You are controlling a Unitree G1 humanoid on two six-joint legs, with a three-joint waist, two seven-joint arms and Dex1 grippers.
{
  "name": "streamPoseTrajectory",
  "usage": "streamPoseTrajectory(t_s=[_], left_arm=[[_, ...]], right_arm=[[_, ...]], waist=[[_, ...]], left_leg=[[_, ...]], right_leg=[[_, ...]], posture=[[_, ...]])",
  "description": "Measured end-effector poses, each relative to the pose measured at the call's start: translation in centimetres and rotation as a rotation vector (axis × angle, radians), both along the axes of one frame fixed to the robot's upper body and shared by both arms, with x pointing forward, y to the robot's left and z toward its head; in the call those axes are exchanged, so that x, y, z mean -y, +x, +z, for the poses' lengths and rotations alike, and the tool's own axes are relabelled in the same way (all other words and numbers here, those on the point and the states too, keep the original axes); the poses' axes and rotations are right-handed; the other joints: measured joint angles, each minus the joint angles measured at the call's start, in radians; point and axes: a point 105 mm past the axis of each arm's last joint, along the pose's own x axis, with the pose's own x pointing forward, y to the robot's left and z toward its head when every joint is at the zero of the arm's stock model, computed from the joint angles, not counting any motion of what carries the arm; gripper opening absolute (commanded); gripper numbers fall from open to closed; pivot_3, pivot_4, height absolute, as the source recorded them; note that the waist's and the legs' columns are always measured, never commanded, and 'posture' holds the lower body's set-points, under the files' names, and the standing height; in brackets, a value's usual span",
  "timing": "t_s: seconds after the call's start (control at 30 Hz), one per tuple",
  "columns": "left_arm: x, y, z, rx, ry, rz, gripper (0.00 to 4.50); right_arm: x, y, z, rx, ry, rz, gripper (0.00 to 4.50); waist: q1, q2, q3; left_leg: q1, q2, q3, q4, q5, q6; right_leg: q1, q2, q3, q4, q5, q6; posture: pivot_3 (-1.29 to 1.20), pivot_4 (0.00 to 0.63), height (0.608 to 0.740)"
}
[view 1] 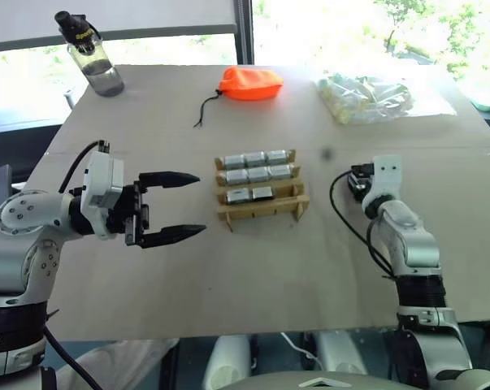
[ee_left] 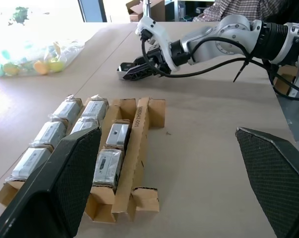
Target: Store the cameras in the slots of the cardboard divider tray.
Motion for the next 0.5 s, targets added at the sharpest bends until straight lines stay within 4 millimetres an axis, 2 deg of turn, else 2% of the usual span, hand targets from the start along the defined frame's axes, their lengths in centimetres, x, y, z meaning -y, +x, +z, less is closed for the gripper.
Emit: streamPoseTrajectory(t_s=[0.17, 0.27, 0.33, 0.37, 0.43, 0.5], left_arm=[[0.5, 0.6, 0.7, 0.001, -0.007, -0.011, 4.5], [1.3, 1.9, 1.3, 0.008, -0.021, -0.015, 4.5], [1.8, 2.7, 1.6, 0.004, -0.043, -0.005, 4.5], [2.3, 3.3, 1.8, -0.01, -0.065, 0.0, 4.5], [2.8, 4.2, 1.6, -0.05, -0.085, 0.017, 4.5], [3.1, 5.2, 1.0, -0.076, -0.079, 0.037, 4.5]], right_arm=[[-1.0, -0.7, 1.3, 0.076, -0.175, 0.182, 1.93], [-2.2, -1.2, 4.0, 0.222, -0.415, 0.378, 1.93], [-3.5, -1.5, 5.7, 0.33, -0.537, 0.477, 1.93], [-4.3, -1.8, 6.6, 0.409, -0.657, 0.543, 1.93], [-5.6, -2.5, 7.9, 0.554, -0.84, 0.64, 1.93], [-6.6, -3.1, 8.2, 0.656, -0.997, 0.729, 1.93]], waist=[[0.002, 0.001, 0.0], [0.003, 0.0, 0.0], [0.002, 0.0, 0.0], [0.002, 0.0, 0.0], [-0.001, -0.001, 0.0], [0.0, -0.001, 0.0]], left_leg=[[0.0, -0.001, 0.0, 0.0, 0.0, 0.0], [0.0, -0.001, 0.0, 0.001, 0.0, 0.0], [0.0, -0.001, 0.0, 0.001, 0.0, 0.0], [0.0, -0.001, 0.0, 0.001, 0.0, 0.0], [0.0, -0.001, 0.0, 0.0, 0.0, 0.0], [0.0, -0.001, 0.0, 0.0, 0.0, 0.0]], right_leg=[[0.0, 0.0, 0.0, 0.0, 0.0, 0.0], [0.0, 0.001, 0.001, 0.0, 0.0, 0.0], [0.0, 0.002, 0.001, 0.0, 0.0, 0.0], [0.0, 0.002, 0.001, 0.0, 0.0, 0.001], [0.0, 0.003, 0.002, -0.001, 0.0, 0.0], [0.0, 0.003, 0.001, -0.001, 0.0, 0.0]], posture=[[0.0, 0.15, 0.74], [0.0, 0.15, 0.74], [0.0, 0.15, 0.74], [0.0, 0.15, 0.74], [0.0, 0.15, 0.74], [0.0, 0.15, 0.74]])
